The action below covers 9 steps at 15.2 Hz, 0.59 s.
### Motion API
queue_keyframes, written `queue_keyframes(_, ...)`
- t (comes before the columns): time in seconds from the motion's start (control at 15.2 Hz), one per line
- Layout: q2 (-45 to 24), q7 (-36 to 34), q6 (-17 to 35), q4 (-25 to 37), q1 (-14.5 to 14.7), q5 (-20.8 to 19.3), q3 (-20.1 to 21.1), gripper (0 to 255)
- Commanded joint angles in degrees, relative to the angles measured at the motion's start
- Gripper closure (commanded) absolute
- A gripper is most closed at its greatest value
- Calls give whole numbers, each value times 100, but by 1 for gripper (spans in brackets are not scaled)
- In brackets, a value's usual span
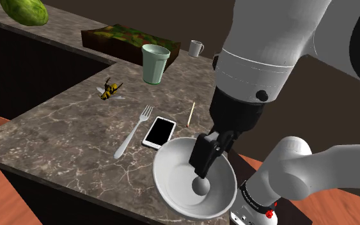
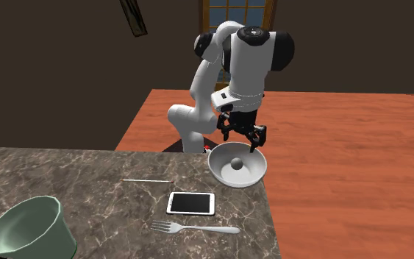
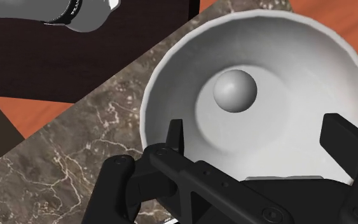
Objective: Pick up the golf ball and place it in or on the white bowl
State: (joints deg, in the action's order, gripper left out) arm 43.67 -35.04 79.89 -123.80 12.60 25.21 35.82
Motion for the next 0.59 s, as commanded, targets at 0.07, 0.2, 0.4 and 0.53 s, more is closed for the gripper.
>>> queue_keyframes(0.07, -150, -58, -266, 410, -63, -89, -57, 0)
queue_keyframes(0.2, -150, -58, -266, 409, -63, -89, -57, 0)
queue_keyframes(0.4, -150, -58, -266, 410, -63, -89, -57, 0)
queue_keyframes(0.53, -150, -58, -266, 410, -63, -89, -57, 0)
